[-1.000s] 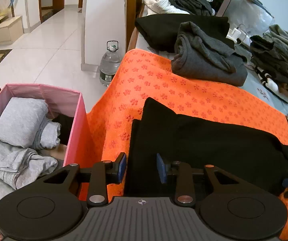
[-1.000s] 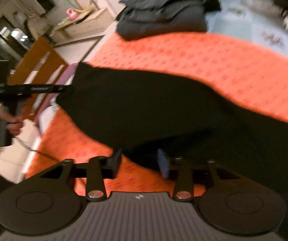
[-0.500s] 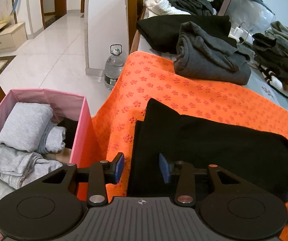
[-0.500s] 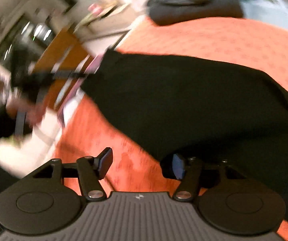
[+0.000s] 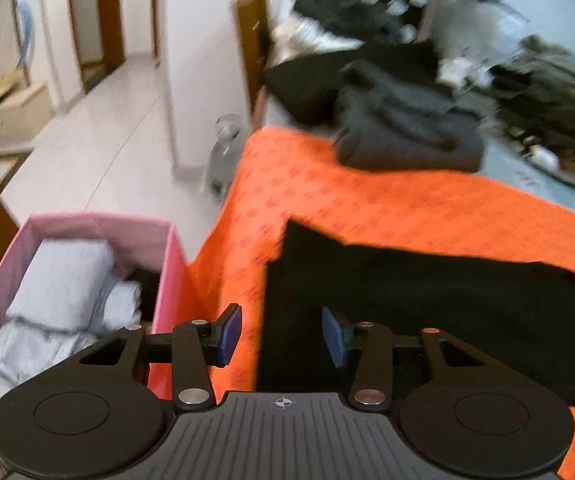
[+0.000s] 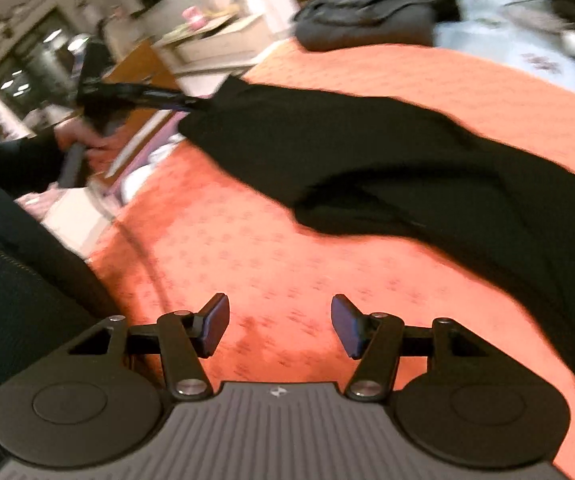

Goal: Fold clothes

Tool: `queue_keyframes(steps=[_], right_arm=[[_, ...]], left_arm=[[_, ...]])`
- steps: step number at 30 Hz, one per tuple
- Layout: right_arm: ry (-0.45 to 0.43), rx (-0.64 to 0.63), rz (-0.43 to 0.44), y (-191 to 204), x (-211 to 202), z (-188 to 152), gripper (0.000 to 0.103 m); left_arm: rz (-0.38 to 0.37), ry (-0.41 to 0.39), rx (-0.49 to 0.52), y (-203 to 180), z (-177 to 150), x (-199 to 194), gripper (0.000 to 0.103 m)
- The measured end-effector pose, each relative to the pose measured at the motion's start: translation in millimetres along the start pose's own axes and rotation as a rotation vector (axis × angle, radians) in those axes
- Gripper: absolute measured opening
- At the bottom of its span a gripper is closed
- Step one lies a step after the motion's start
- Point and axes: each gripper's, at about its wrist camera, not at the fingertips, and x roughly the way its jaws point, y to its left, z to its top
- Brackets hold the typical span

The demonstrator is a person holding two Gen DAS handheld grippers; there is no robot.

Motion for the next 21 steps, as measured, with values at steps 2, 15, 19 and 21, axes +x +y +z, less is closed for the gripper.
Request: queue_keyframes(steps=[2, 15, 19, 21], right_arm=[[-0.034, 0.017, -0.084, -4, -14, -10, 0.064], [-0.141, 0.068, -0.47, -76, -112, -83, 0.064], [-0.082, -0.008, -0.478, -104, -123, -106, 0.061], [-0.063, -0.043, -0.474, -115, -128, -118, 0.06]], left_arm=[[-0.023, -0.033, 0.031, -11, 0, -12, 0.048], [-0.143, -0.078, 0.144, -147, -14, -47, 0.055], [-0.152, -0.066, 0.134, -192, -21, -49, 0.056], [-0.147, -0.057, 0.101, -210, -23, -49, 0.056]])
